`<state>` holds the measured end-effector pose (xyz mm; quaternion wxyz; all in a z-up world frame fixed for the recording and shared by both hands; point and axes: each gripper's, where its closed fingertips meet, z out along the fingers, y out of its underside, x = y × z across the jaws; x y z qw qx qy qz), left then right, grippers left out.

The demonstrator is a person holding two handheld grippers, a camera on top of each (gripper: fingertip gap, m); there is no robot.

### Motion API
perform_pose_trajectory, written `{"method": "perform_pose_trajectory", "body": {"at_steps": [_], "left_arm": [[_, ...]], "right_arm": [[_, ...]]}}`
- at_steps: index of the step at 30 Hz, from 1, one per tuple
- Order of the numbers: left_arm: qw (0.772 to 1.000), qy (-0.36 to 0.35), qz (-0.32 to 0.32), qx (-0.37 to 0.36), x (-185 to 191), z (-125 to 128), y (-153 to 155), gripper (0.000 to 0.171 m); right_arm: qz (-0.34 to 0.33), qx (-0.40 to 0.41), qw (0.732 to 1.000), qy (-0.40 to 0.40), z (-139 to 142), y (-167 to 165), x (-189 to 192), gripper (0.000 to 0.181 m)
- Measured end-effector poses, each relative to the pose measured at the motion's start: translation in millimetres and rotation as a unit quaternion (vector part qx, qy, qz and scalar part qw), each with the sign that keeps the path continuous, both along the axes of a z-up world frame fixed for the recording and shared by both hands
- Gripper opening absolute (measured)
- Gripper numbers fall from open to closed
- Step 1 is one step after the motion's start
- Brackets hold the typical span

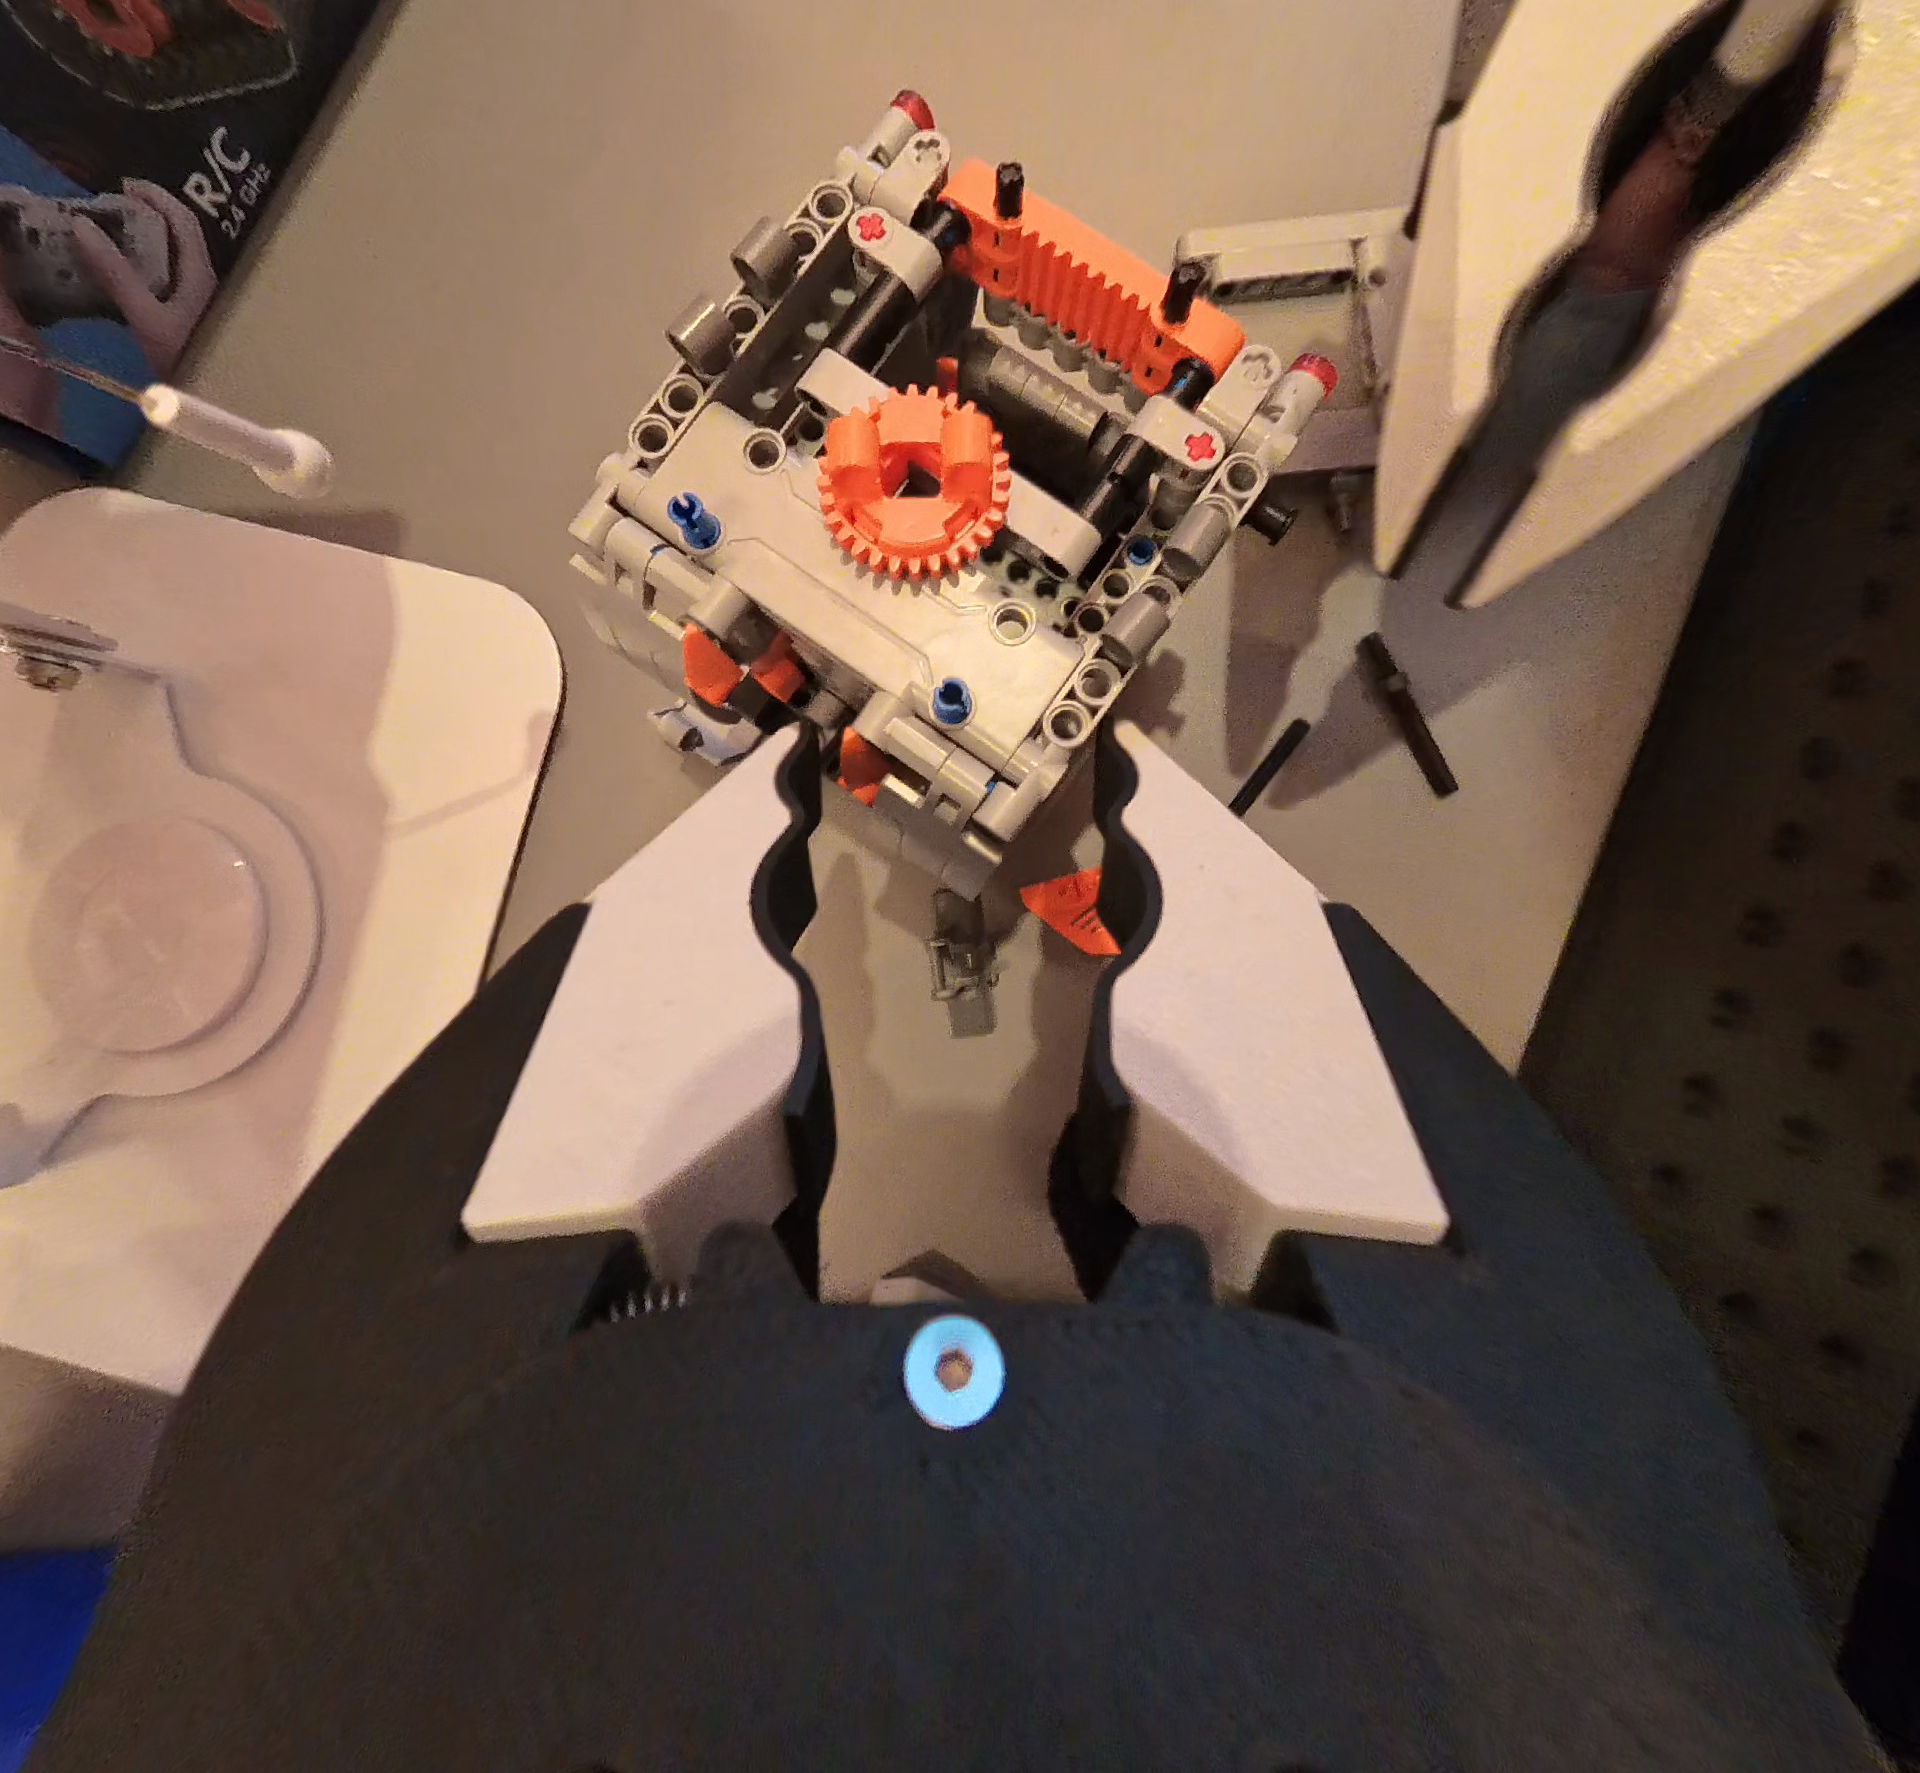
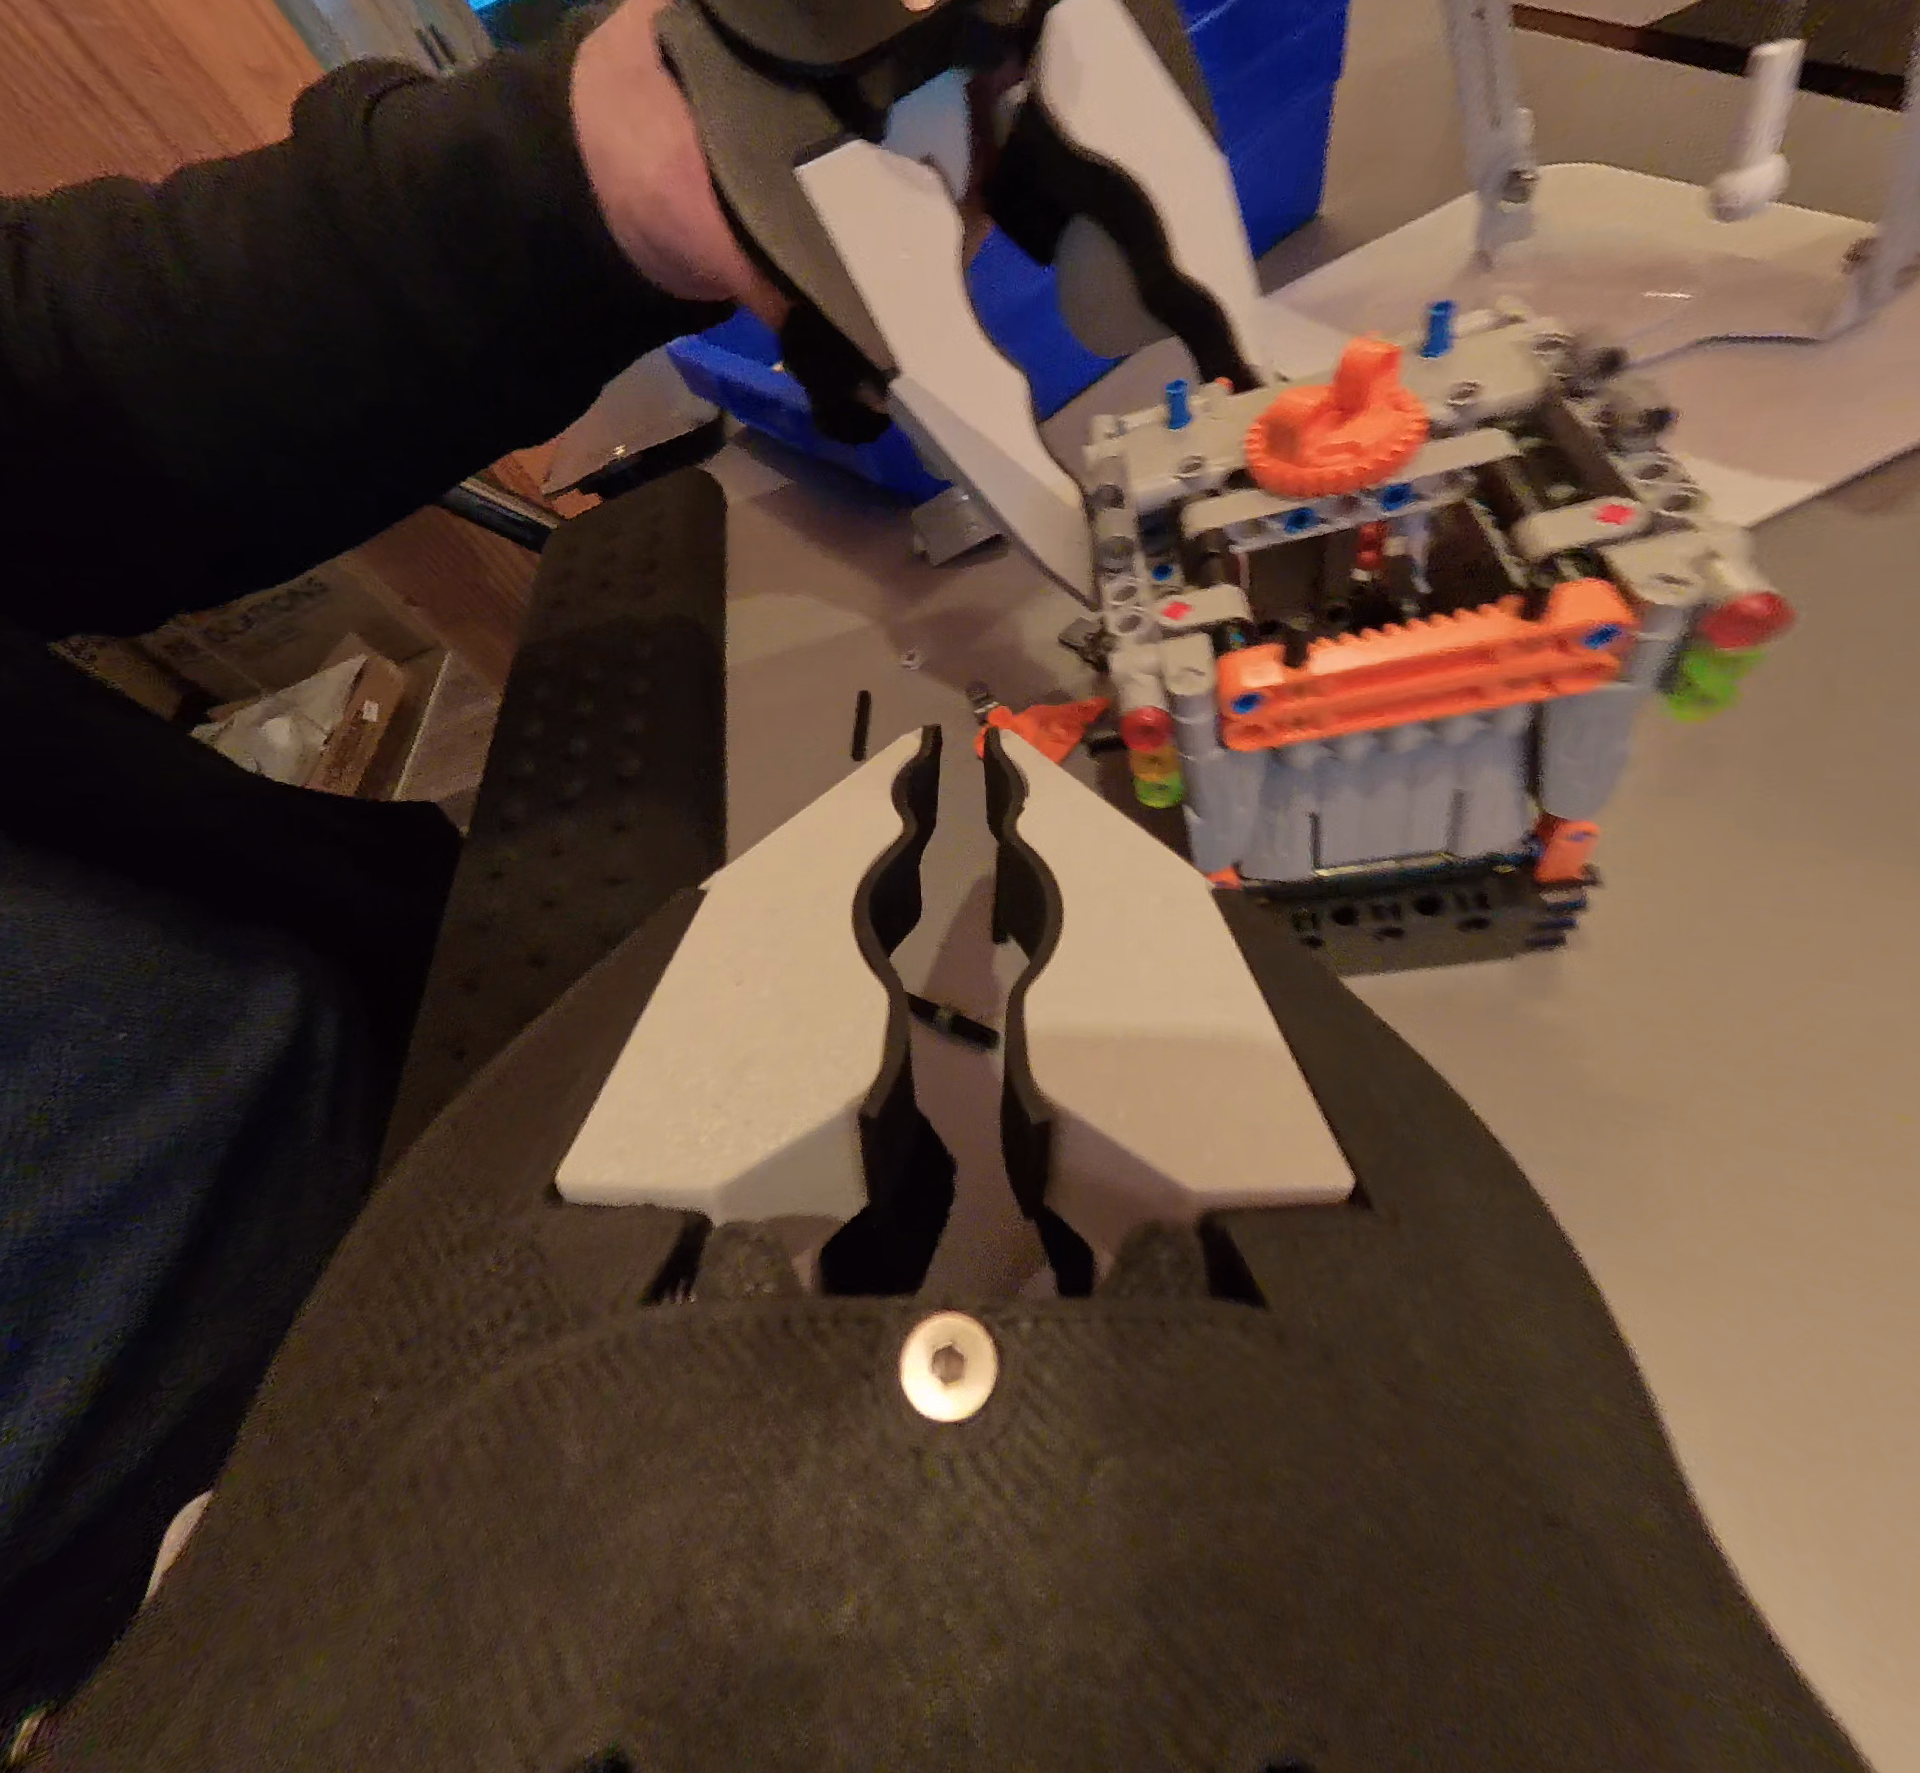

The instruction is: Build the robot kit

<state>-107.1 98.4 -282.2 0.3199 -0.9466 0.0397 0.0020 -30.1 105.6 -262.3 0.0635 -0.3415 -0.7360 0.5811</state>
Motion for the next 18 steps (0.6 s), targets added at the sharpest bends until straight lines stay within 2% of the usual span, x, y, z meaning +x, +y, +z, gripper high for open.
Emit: {"method": "perform_pose_trajectory", "body": {"at_steps": [2, 5, 10, 12, 14, 18], "left_arm": [[1.000, 0.002, 0.005, -0.020, -3, -1, -3, 0.051], [1.000, 0.002, 0.019, -0.015, -3, 5, -5, 0.050], [0.999, 0.014, 0.030, -0.025, 0, 1, -8, 0.050], [0.999, 0.005, 0.039, -0.023, -1, -2, -6, 0.048], [0.999, 0.007, 0.045, -0.025, -2, -4, -5, 0.045], [0.998, -0.015, 0.052, -0.013, 1, -3, 0, 0.043]], "right_arm": [[0.004, -0.005, 1.000, 0.007, 4, 1, 1, 0.008], [-0.033, -0.037, 0.999, 0.006, 14, 29, -9, 0.015], [-0.065, -0.023, 0.998, -0.001, 11, 59, -28, 0.054], [-0.075, -0.010, 0.997, 0.008, 9, 67, -36, 0.061], [-0.077, 0.005, 0.997, -0.001, 1, 68, -42, 0.077], [-0.045, 0.026, 0.999, -0.013, -11, 51, -42, 0.080]]}}
